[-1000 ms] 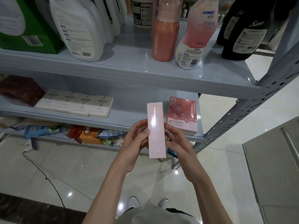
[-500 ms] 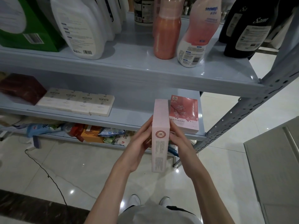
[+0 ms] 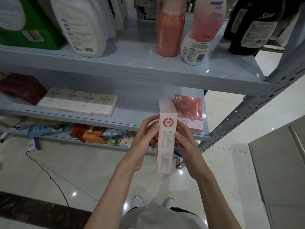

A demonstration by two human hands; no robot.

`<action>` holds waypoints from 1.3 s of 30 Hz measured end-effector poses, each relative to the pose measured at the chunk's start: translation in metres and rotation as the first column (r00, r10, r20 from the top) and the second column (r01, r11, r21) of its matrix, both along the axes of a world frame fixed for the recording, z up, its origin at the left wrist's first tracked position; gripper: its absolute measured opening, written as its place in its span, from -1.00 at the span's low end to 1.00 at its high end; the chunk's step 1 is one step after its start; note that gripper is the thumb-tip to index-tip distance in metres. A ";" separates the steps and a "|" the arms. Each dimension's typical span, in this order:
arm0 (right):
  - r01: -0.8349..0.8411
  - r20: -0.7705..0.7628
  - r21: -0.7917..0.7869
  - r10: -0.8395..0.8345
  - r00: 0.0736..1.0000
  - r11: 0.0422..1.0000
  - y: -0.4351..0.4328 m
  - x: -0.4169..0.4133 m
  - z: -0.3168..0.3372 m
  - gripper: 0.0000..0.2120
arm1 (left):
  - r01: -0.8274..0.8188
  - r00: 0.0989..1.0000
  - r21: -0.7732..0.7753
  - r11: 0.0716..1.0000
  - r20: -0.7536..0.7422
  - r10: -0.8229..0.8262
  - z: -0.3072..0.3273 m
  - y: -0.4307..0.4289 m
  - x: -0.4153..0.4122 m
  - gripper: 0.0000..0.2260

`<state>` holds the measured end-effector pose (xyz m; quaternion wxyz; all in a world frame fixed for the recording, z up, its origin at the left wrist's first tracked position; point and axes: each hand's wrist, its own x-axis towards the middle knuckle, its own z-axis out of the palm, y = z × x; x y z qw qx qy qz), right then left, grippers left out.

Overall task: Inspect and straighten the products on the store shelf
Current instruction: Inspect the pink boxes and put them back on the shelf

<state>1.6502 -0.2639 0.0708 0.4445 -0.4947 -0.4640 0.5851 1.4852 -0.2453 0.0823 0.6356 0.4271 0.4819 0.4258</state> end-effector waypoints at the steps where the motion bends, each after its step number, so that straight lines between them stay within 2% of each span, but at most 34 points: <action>1: 0.006 -0.006 -0.002 -0.006 1.000 1.000 -0.001 0.000 -0.001 -0.67 | 0.007 1.000 0.002 1.000 0.000 -0.007 0.001 0.000 0.000 -0.64; 7: 0.049 0.033 0.034 -0.050 0.998 0.998 -0.001 -0.003 0.003 -0.66 | 0.082 0.997 0.011 0.997 0.006 -0.082 0.000 -0.001 -0.007 -0.53; 12: -0.111 0.092 0.012 0.109 0.990 0.994 0.000 0.002 -0.003 -0.54 | -0.006 1.000 -0.032 0.999 0.006 0.007 -0.003 0.004 -0.012 -0.54; 16: -0.080 0.051 0.005 0.080 0.996 0.997 0.000 -0.004 -0.004 -0.55 | -0.117 0.992 -0.114 0.987 -0.052 0.111 -0.002 0.003 -0.009 -0.45; 18: -0.007 0.031 0.003 0.007 0.999 1.000 -0.001 -0.008 -0.005 -0.63 | -0.061 0.997 -0.110 0.992 -0.063 0.054 -0.006 0.002 -0.010 -0.47; 21: 0.089 -0.023 -0.083 -0.091 0.996 0.993 -0.001 -0.010 -0.005 -0.68 | 0.040 0.996 -0.109 0.993 -0.073 -0.048 -0.012 0.000 -0.011 -0.63; 26: 0.036 -0.023 -0.174 -0.041 0.999 0.984 0.003 -0.010 -0.005 -0.68 | 0.071 0.997 -0.130 0.989 -0.013 -0.074 -0.010 -0.001 -0.009 -0.62; 29: -0.014 0.010 -0.144 0.015 1.000 0.989 0.000 -0.010 -0.004 -0.62 | -0.001 1.000 -0.115 0.993 -0.024 -0.002 -0.007 0.002 -0.010 -0.60; 33: 0.004 -0.025 -0.131 -0.008 1.000 0.991 -0.002 -0.008 -0.005 -0.64 | -0.094 0.995 -0.114 0.989 -0.041 0.089 -0.010 0.003 -0.011 -0.74; 35: -0.002 -0.043 -0.132 -0.004 0.999 0.991 -0.002 -0.006 -0.006 -0.62 | -0.060 0.997 -0.103 0.993 -0.050 0.055 -0.009 0.003 -0.012 -0.76; 39: -0.030 -0.020 -0.131 0.028 0.999 0.991 -0.001 -0.005 -0.011 -0.60 | 0.027 0.997 -0.108 0.994 -0.070 -0.034 -0.008 0.002 -0.011 -0.66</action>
